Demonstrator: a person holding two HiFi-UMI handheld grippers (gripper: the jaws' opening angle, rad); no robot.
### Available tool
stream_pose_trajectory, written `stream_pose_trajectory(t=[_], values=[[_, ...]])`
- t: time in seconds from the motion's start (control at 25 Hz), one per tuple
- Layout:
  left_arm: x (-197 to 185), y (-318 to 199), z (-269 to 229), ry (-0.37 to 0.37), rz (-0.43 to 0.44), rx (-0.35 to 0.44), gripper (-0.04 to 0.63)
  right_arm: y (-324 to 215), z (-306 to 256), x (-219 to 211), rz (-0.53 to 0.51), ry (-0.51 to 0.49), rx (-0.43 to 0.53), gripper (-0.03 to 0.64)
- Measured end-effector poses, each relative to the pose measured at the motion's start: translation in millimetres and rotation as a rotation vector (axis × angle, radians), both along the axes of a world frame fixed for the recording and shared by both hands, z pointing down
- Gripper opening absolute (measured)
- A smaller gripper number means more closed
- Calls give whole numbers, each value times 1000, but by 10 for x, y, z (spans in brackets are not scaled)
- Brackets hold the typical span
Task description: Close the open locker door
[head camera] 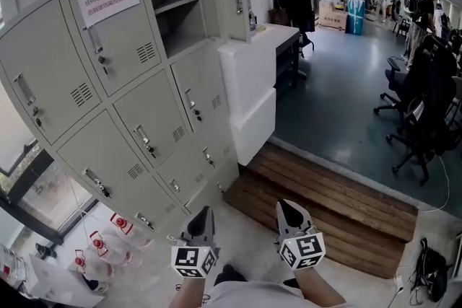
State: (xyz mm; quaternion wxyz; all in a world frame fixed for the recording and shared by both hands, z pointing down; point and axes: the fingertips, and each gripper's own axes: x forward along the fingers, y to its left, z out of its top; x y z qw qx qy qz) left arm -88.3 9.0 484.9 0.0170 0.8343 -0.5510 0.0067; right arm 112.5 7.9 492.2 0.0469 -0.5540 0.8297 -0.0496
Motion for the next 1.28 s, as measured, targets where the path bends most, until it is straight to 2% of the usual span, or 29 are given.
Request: stream_pose_trajectory(t=[0.28,0.52,0.68,0.84,1.08,1.28], values=[[0,-786,87,12,27,18,9,-682,93,3,21,4,3,15],[-94,-1972,153,23,101,-10,9,-1718,121,-179,64,32,-8,15],[-196,-2795,-14,34,150,26,9,-2504,-26,-303,121,33,7,15],[-274,-3438,-155,7,200,66,9,-3158,-144,-470,139,9,24,15],[-289,-3964,-159,21,208,53,9,-3712,-197,-468,148,8,33,15],[-249,-4242,-147,22,166,42,9,-4027,-249,-402,106,-9,32,15]])
